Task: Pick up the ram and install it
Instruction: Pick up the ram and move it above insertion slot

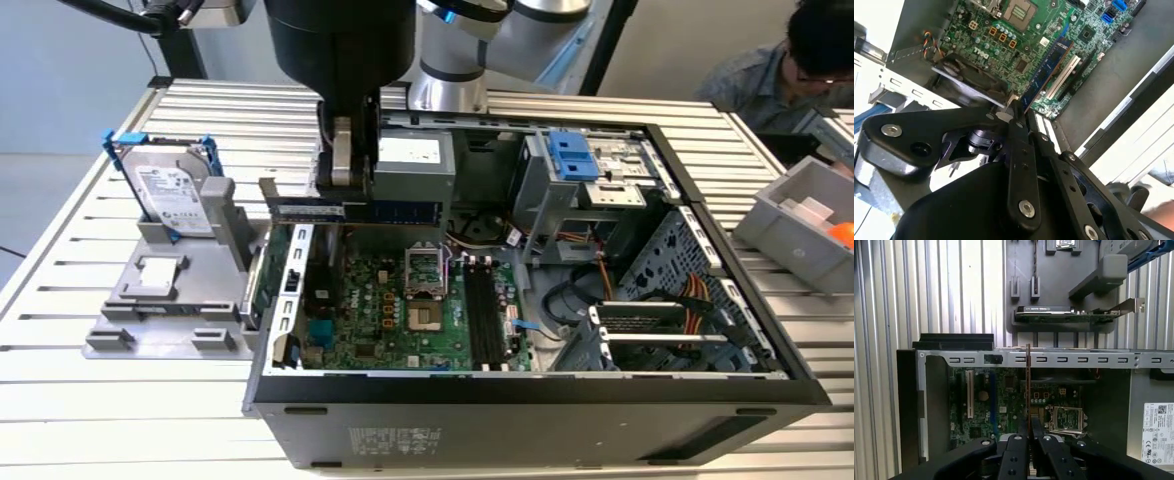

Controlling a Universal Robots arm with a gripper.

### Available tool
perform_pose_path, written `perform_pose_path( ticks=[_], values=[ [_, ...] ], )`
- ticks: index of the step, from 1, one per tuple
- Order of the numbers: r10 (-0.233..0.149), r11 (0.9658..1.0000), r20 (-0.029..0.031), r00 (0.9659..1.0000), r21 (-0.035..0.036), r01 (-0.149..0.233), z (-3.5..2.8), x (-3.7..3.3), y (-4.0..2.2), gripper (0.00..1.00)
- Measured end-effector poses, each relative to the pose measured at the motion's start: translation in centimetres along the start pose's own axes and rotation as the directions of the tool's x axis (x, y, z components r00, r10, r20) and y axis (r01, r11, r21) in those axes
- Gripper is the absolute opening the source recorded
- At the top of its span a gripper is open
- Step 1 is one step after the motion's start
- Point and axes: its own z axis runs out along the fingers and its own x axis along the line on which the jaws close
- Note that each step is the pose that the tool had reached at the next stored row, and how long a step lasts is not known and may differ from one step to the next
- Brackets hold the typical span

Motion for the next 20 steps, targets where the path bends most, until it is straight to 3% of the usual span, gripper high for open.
perform_pose_path(
  ticks=[5, 20],
  values=[
    [0.0, 1.0, 0.0, 1.0, 0.0, 0.0, 0.01, -0.01, -0.45, 0.0],
    [0.001, 1.0, -0.0002, 1.0, 0.0, -0.001, 0.05, -0.1, -2.92, 0.0]
  ],
)
